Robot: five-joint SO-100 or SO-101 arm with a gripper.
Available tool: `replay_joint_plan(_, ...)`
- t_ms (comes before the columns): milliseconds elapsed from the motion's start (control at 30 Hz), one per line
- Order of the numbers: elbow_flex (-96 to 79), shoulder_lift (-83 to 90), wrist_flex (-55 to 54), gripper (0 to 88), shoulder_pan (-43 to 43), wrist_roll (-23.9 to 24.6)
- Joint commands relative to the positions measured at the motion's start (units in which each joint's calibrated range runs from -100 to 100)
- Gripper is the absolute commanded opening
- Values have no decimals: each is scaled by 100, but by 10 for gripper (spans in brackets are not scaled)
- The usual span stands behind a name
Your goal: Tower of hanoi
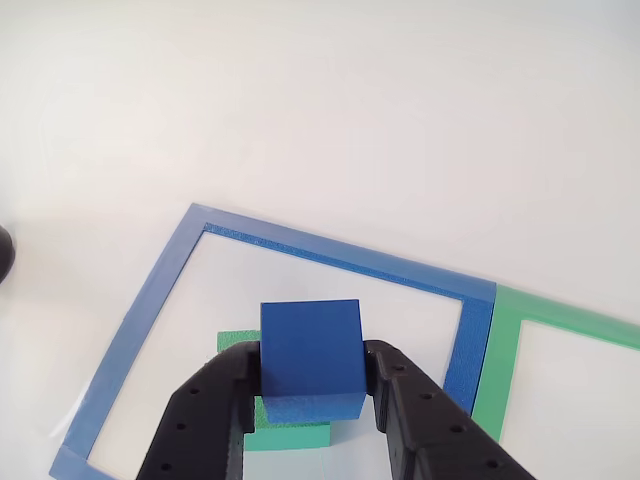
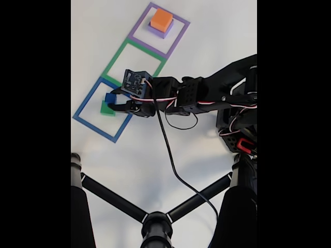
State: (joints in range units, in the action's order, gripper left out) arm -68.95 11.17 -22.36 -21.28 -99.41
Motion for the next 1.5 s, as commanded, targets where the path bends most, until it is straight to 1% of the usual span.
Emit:
replay_joint_plan(0, 348, -83, -245, 14, -94, -59)
replay_joint_plan(300, 575, -372, -334, 17, -148, -59)
replay_joint_plan(1300, 393, -596, -447, 39, -193, -59)
replay_joint_plan(1467, 420, -732, -544, 82, -163, -59)
